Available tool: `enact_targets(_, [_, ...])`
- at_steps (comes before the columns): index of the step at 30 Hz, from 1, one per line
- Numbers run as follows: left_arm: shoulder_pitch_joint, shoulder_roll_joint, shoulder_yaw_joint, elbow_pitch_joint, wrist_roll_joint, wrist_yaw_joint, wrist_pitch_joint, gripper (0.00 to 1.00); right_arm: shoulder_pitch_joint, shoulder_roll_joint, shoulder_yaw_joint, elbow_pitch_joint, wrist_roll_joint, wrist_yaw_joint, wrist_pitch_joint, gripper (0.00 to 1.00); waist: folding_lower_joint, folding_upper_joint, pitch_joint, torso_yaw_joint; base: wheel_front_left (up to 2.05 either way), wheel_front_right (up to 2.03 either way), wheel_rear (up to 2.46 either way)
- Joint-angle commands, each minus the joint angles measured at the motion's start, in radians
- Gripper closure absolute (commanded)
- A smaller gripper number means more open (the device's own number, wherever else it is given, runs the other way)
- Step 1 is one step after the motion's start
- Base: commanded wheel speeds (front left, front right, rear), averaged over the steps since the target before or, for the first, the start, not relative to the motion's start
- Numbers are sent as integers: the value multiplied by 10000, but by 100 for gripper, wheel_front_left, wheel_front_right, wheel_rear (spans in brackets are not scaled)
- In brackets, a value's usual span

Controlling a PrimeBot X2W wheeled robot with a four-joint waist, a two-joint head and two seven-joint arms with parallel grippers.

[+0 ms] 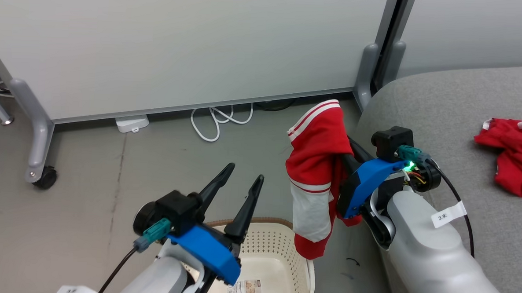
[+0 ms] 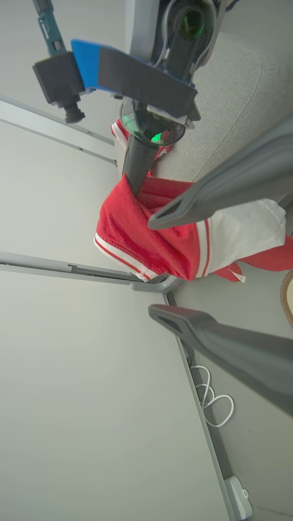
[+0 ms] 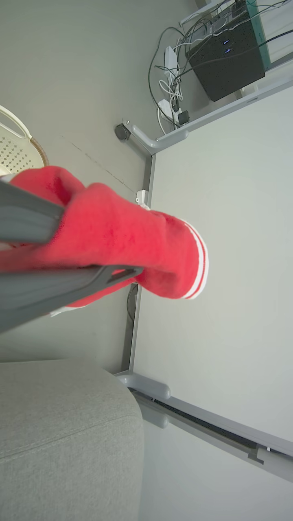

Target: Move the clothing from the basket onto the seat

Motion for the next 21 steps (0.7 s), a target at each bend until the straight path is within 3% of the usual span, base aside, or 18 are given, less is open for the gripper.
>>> enact_targets(1, [98,75,101,-66,86,-35,-24,0,-75,-31,-19,-65,-64,5,-78,100,0,0,-6,-36,0,0,0])
enact_targets(3, [1198,261,1030,-591,808,-215,-23,0,82,-31,17,-273,-140,5,16,100,0,0,-23,-244,0,0,0])
enact_targets(13, [2636,206,2728,-1178,1831,-413,-24,0,385,-187,-112,-947,-247,5,293,100,0,0,161,-1064,0,0,0])
enact_targets(21, [2809,-36,3162,-1207,2357,-648,-24,0,631,-208,-270,-1441,-370,5,481,100,0,0,262,-1906,0,0,0])
